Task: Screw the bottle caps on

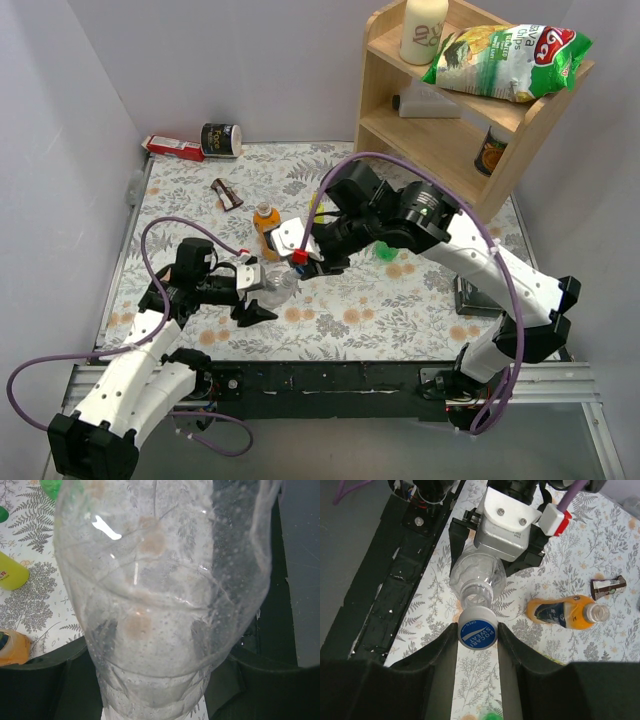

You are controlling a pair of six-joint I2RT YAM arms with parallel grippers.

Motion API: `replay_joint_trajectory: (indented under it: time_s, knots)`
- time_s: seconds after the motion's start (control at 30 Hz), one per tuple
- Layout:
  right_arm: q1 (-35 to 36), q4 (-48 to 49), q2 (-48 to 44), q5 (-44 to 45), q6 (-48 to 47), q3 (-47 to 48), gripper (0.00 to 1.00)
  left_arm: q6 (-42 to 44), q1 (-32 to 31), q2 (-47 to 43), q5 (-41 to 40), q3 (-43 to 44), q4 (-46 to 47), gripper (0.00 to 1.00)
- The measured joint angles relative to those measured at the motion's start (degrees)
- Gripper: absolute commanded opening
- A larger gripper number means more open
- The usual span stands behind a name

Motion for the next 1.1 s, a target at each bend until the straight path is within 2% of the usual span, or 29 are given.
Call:
replay_joint_trajectory:
  time_s: [0.2, 0.57, 0.9, 1.1]
  knots:
    - [2.29, -0.46, 4.2, 1.64, -3.28, 0.79, 0.27, -0.96, -0.74, 0.28, -0.68, -0.02, 2.05, 0.0]
    - [2.71, 0.22, 3.89, 2.58, -5.99, -0.39, 0.28, -3.87, -1.14, -2.71, -2.82, -1.64, 5.35, 0.0]
    - [2.4, 6.03, 1.66, 2.54, -2.84, -5.03, 0.27, -10.84, -1.7, -7.06, -5.05, -7.19, 16.63, 0.0]
    - [1.49, 9.07, 0.9, 3.43, -0.22, -5.97, 0.26, -13.42, -2.58, -5.05, -7.1, -7.34, 22.71, 0.0]
